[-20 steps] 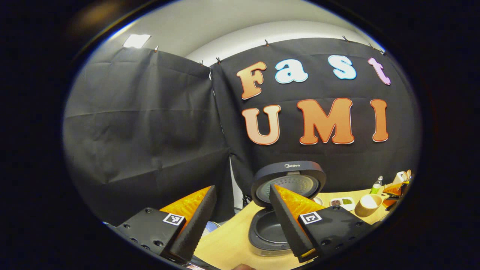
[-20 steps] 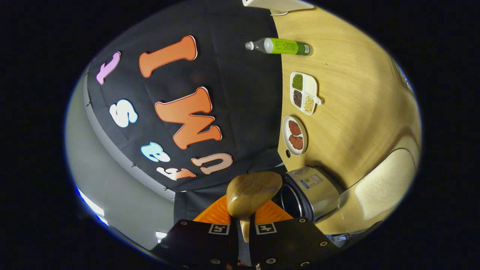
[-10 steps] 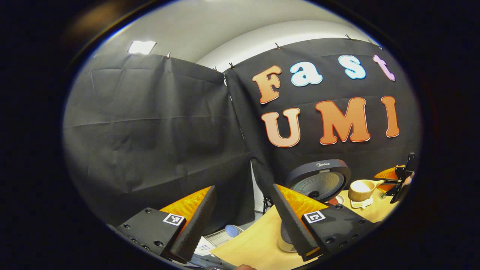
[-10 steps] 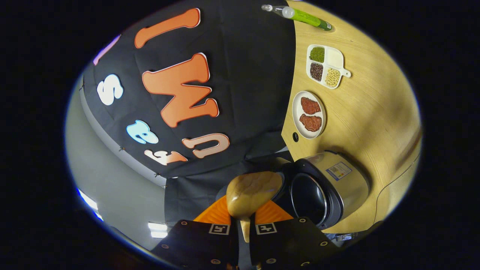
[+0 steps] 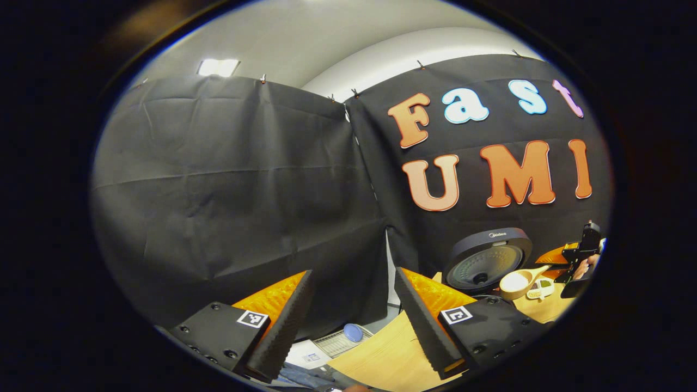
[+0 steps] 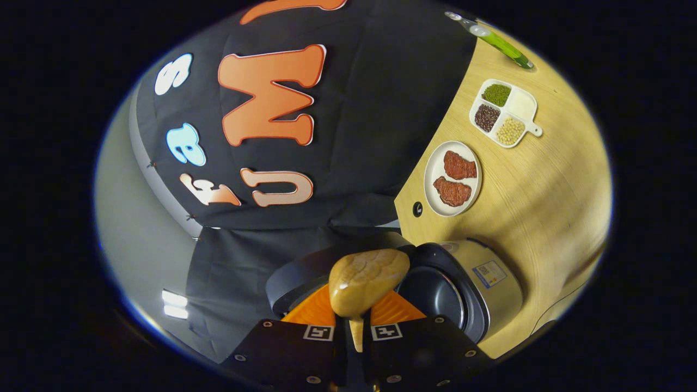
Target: Close the left gripper, press the button to open the rice cooker; take a wooden spoon from the chopstick holder with the right hand, scoop a spoonful of rice and pour it into the rice cooker, then put the wooden spoon back into the chopstick holder.
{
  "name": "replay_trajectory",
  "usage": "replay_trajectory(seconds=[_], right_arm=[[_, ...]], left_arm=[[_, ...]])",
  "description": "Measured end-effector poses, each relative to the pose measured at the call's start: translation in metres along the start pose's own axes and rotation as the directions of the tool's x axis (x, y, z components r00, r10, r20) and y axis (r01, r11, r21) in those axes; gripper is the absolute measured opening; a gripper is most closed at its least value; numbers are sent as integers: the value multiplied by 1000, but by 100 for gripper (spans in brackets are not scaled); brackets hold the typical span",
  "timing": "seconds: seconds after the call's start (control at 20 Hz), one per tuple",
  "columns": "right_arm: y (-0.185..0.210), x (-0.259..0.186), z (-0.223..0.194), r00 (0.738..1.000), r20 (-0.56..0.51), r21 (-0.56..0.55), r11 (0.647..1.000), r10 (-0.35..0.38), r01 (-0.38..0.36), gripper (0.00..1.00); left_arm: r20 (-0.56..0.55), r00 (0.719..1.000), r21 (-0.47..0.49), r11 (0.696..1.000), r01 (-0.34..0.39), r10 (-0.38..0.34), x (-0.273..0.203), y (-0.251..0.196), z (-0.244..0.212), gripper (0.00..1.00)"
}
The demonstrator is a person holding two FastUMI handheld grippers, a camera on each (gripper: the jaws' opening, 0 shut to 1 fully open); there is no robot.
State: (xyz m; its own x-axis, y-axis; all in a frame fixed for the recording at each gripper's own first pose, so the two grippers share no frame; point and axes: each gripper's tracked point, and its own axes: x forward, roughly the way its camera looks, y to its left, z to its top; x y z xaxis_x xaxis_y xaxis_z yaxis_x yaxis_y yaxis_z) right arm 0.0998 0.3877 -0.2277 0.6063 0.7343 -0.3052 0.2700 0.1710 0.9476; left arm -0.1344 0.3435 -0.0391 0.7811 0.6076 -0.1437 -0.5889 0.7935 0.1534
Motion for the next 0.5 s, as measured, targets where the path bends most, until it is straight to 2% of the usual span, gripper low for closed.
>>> replay_trajectory(seconds=[0.05, 0.2, 0.5], right_arm=[[-3, 5, 1, 1000, 10, -47, 999, -22, 22, 11], [-12, 16, 1, 996, 38, -184, 979, -86, 91, 11], [-10, 27, -8, 990, 65, -344, 928, -128, 142, 11]], left_arm=[[-1, 1000, 0, 1000, -8, 8, 1, 4, -1, 99], [-12, 1000, -10, 1000, -11, 11, 3, 8, -5, 99], [-27, 999, -21, 1000, -18, 18, 8, 15, -13, 100]])
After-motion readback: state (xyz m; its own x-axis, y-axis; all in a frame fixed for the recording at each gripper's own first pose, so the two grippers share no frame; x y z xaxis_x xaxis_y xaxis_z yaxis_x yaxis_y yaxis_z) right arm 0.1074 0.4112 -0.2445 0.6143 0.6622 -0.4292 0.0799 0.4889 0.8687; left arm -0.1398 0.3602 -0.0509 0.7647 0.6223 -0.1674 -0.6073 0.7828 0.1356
